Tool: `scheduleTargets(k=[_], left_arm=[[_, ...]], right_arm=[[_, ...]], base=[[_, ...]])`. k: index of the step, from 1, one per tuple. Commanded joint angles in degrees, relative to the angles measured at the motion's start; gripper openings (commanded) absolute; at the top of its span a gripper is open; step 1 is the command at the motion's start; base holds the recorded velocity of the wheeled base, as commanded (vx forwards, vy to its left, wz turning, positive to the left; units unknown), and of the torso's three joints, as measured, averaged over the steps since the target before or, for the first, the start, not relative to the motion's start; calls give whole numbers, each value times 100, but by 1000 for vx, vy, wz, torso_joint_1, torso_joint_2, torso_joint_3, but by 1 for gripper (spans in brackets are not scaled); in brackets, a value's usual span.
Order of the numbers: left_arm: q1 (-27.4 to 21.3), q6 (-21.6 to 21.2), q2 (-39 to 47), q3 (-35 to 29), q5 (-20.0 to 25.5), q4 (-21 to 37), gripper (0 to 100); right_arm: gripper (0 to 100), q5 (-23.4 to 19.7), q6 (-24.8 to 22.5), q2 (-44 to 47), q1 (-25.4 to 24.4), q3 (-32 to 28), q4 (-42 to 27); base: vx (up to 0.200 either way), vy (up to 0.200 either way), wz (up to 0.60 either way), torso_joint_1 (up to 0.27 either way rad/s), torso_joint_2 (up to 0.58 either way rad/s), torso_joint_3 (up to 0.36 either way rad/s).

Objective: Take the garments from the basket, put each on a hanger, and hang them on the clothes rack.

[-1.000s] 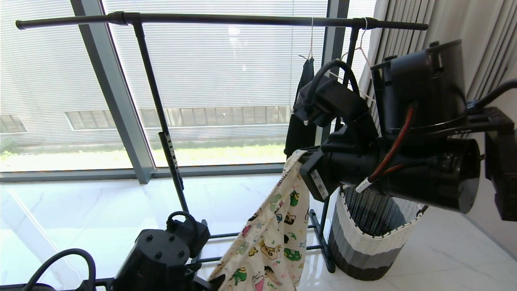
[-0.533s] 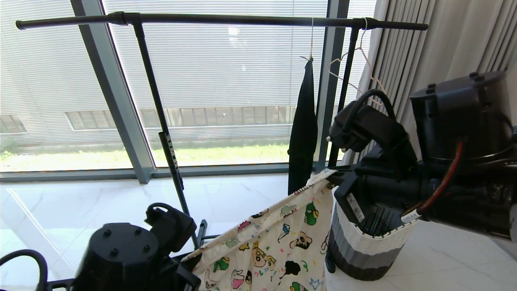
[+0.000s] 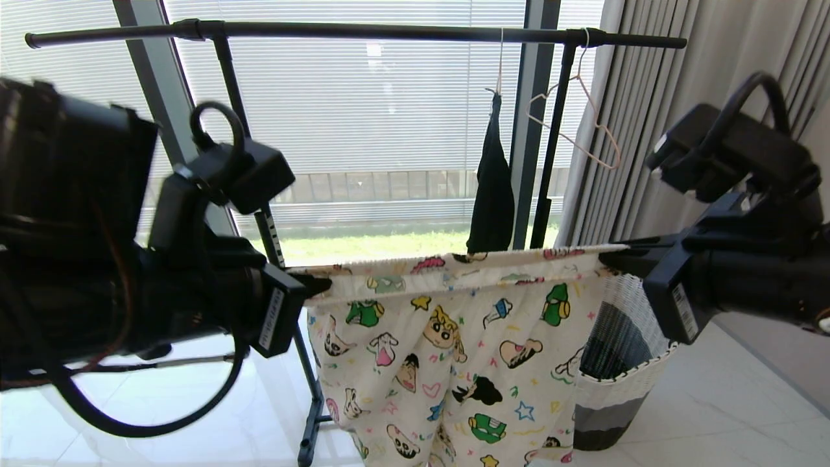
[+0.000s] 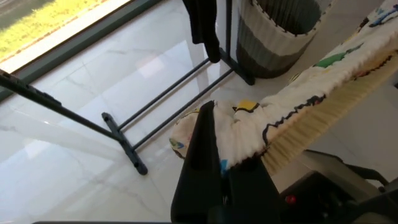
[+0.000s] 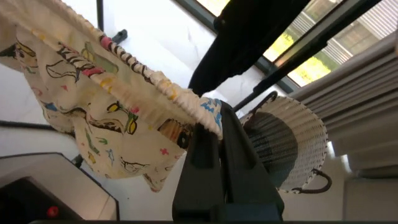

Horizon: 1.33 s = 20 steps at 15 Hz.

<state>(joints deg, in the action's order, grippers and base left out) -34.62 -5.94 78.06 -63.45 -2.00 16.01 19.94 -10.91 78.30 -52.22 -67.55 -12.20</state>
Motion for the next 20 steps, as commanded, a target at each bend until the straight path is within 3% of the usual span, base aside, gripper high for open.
scheduleTargets(k=[1,7,10,14,19,20], left_arm=[[26,-136,-177,-1055,253,790,0],[8,-733,-344,-730,244,772,0],[-53,-944,-133,-739,235,245,0],[-344,-944,175,-1178,253,-71,0],[-431,-892,175,-1336,226,-71,0],[-440,-523,113,-1275,218,-71,0]], right_arm=[[0,1,-139,10,257,-698,-283],[0,-8,-271,-192,98,-813,-687],[0,-26,-552,-790,-183,-162,-951],[0,1,-596,-1001,-1422,181,-1144],[0,220,-596,-597,-1651,145,-766],[0,220,-588,-605,-1536,163,-766]], base=[[0,0,0,0,0,0],[0,0,0,0,0,0],[0,0,0,0,0,0],[0,0,0,0,0,0],[0,0,0,0,0,0],[0,0,0,0,0,0]])
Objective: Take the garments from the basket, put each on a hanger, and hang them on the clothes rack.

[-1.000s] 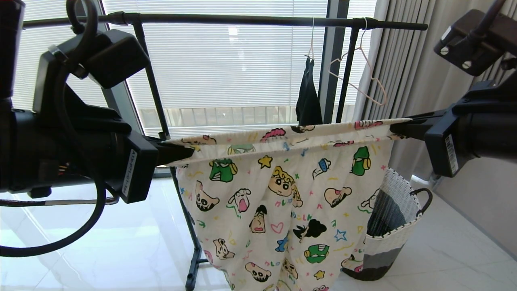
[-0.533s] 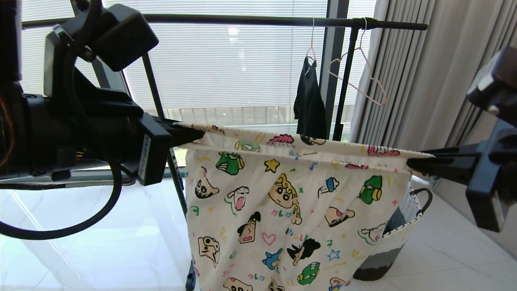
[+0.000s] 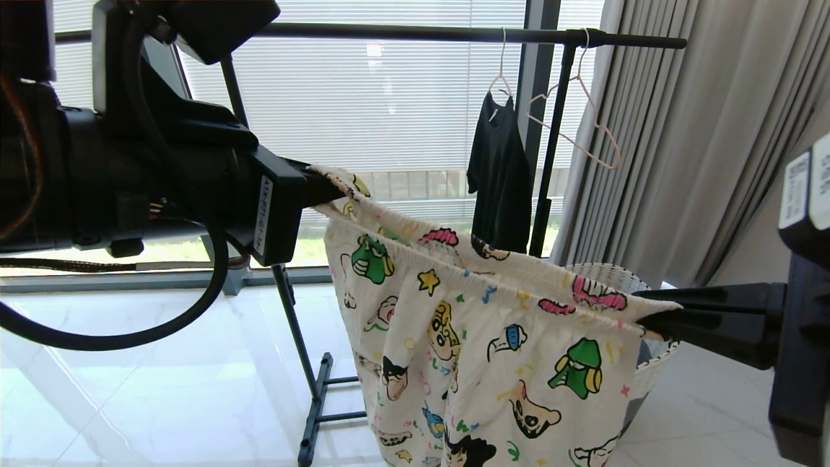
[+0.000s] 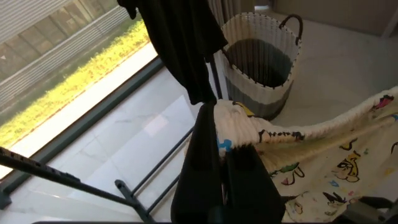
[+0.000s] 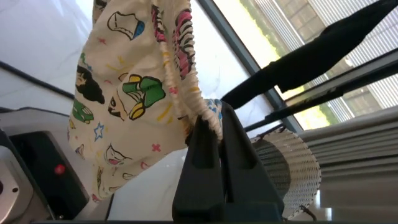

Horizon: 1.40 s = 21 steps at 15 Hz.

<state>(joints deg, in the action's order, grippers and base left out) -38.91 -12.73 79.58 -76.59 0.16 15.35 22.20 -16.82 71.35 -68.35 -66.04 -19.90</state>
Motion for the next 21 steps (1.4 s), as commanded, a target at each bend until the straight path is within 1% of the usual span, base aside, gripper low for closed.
scheduleTargets(k=[1,2,3,4,5,6,7,8,9,10,13,15,16,17,18,19,20,21], left_arm=[[-161,737,-145,74,-69,-5,0],[-424,1378,-294,197,-332,21,0],[-705,1686,-452,452,-728,30,0],[-881,1712,-558,672,-921,30,0],[-1356,1712,-927,1340,-1150,30,0],[-1593,1712,-1076,1577,-1167,30,0],[-2033,1695,-1322,2026,-1325,47,0],[-2296,1695,-1393,2157,-1589,56,0],[-2419,1695,-1410,2210,-1756,56,0],[-2428,1695,-1410,2201,-1774,65,0],[-2428,1686,-1410,2175,-1782,65,0],[-2402,1598,-1384,2157,-1791,65,0],[-2173,1308,-1305,2078,-1800,47,0],[-1716,1009,-1155,1982,-1800,12,0],[-1127,640,-953,1823,-1809,-76,0],[-582,403,-742,1683,-1809,-287,0],[-380,350,-619,1604,-1818,-489,0],[-371,350,-558,1551,-1818,-647,0]], right_arm=[[0,-40,4,133,481,-41,38],[0,-75,-5,309,911,-252,197],[0,-111,4,494,1166,-507,381],[0,-119,4,626,1307,-674,443],[0,-137,4,924,1527,-1157,469],[0,-137,4,1047,1588,-1368,469],[0,-154,4,1320,1702,-1843,469],[0,-154,4,1469,1738,-2115,460],[0,-154,-5,1584,1764,-2308,451],[0,-154,-5,1645,1764,-2396,443],[0,-154,-5,1645,1755,-2405,416],[0,-146,-5,1478,1746,-2379,144],[0,-154,-5,1276,1694,-2379,-357],[0,-154,4,1109,1606,-2379,-735],[0,-154,21,942,1500,-2361,-1069],[0,-163,30,819,1360,-2352,-1315],[0,-163,39,775,1272,-2352,-1447],[0,-163,48,775,1201,-2352,-1491]], base=[[0,0,0,0,0,0],[0,0,0,0,0,0],[0,0,0,0,0,0],[0,0,0,0,0,0],[0,0,0,0,0,0],[0,0,0,0,0,0],[0,0,0,0,0,0],[0,0,0,0,0,0],[0,0,0,0,0,0],[0,0,0,0,0,0],[0,0,0,0,0,0],[0,0,0,0,0,0],[0,0,0,0,0,0],[0,0,0,0,0,0],[0,0,0,0,0,0],[0,0,0,0,0,0],[0,0,0,0,0,0],[0,0,0,0,0,0]])
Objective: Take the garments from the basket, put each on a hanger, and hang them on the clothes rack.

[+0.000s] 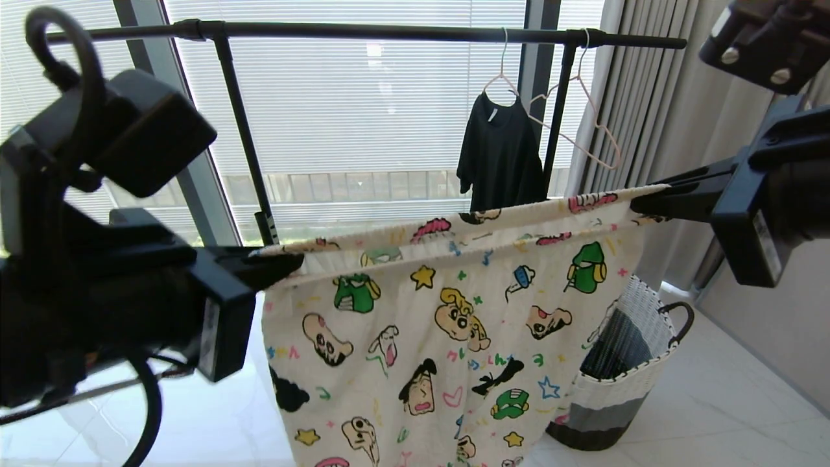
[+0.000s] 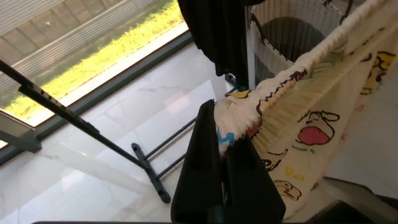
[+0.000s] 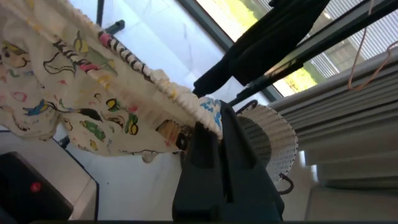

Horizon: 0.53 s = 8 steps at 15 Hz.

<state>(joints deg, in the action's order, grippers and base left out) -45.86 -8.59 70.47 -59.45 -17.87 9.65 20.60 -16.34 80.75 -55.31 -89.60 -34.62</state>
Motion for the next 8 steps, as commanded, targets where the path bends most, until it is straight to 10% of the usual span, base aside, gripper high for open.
scheduleTargets(k=[1,2,3,8], left_arm=[[323,-72,353,-163,-15,-95,0],[288,-72,344,-137,-15,-95,0],[253,-72,344,-93,-85,-95,0],[262,-63,353,180,-296,-95,0]], right_arm=[[0,-4,25,-147,-129,4,-18],[0,5,25,-121,-138,4,-27],[100,5,25,-112,-182,22,-53],[100,49,605,-279,-718,610,8]], base=[[0,0,0,0,0,0],[0,0,0,0,0,0],[0,0,0,0,0,0],[0,0,0,0,0,0]])
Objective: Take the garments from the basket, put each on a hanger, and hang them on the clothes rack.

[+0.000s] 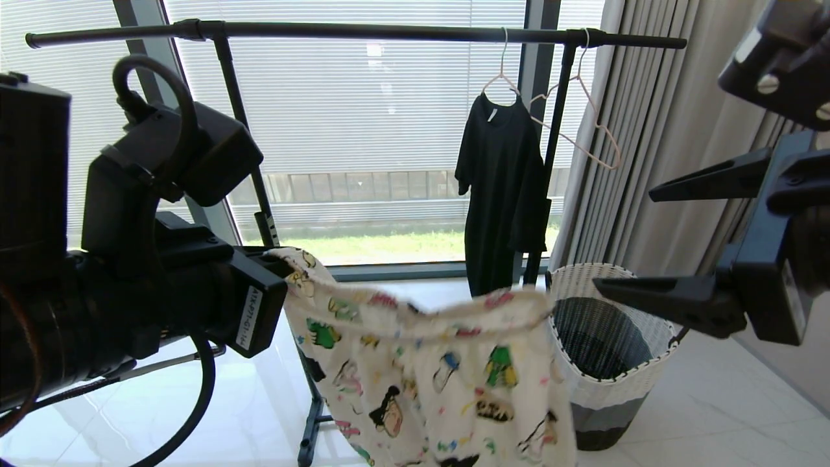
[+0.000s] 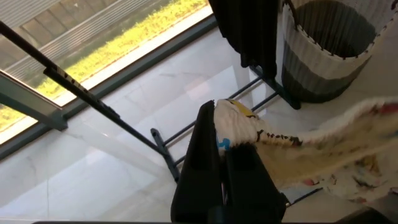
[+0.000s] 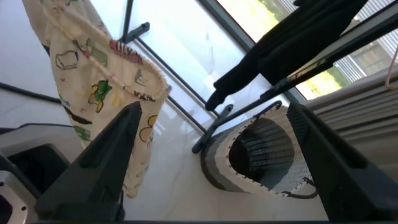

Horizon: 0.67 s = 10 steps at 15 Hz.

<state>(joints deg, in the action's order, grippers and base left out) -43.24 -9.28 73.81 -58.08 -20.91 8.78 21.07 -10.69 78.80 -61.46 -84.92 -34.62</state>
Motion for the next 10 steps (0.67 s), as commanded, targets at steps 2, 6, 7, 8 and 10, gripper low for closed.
scheduleTargets(k=[2,6,7,8,10], left_arm=[[9,5,10,174,-19,-8,0],[17,40,-78,587,-300,-8,0],[17,40,-104,631,-300,-16,0],[79,58,-139,736,-318,-8,0],[281,58,-192,886,-318,-8,0]], right_arm=[[100,-6,41,-260,-111,415,298],[100,451,32,-866,662,1645,544],[100,477,41,-972,882,1927,623],[100,495,58,-1288,1286,2832,1485],[100,671,6,-1394,1778,3702,2812]], base=[[0,0,0,0,0,0],[0,0,0,0,0,0],[0,0,0,0,0,0],[0,0,0,0,0,0],[0,0,0,0,0,0]])
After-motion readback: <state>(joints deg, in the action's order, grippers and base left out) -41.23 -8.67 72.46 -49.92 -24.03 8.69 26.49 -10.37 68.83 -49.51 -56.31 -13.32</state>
